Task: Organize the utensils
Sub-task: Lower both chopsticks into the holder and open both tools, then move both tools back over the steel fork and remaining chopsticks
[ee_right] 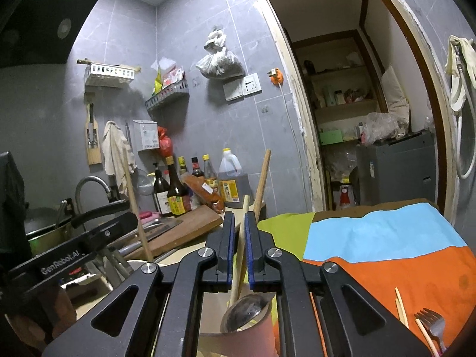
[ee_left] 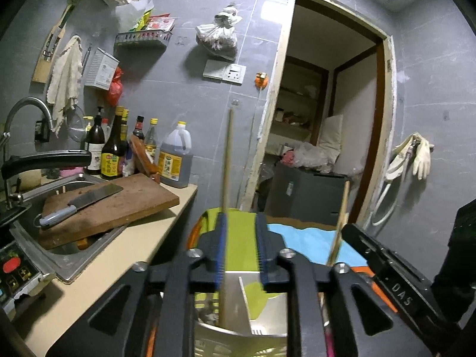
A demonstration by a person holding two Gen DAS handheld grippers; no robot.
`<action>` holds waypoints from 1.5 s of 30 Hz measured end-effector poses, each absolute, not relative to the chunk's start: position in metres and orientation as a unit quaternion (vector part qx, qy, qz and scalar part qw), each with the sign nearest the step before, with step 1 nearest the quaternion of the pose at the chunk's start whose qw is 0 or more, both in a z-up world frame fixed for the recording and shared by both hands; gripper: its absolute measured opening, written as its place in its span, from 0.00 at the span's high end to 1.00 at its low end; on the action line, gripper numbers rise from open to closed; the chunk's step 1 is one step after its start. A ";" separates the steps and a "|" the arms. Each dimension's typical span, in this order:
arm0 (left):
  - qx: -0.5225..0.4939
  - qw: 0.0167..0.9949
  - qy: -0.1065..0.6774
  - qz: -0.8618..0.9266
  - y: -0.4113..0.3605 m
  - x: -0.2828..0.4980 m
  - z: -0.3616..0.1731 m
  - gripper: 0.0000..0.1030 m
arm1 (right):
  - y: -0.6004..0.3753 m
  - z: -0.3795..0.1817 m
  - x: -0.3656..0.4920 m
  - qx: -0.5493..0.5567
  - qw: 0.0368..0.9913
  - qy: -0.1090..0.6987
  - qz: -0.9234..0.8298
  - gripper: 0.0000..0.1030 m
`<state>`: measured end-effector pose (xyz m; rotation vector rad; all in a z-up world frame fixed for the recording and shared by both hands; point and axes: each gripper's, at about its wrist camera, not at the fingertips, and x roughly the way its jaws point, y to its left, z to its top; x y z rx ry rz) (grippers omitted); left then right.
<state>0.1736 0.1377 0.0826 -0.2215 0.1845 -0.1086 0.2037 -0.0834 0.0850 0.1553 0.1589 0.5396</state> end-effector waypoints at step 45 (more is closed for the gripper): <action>-0.038 0.986 0.108 -0.121 -0.018 0.125 0.095 0.08 | -0.267 0.110 0.137 -0.022 0.991 0.060 0.121 0.00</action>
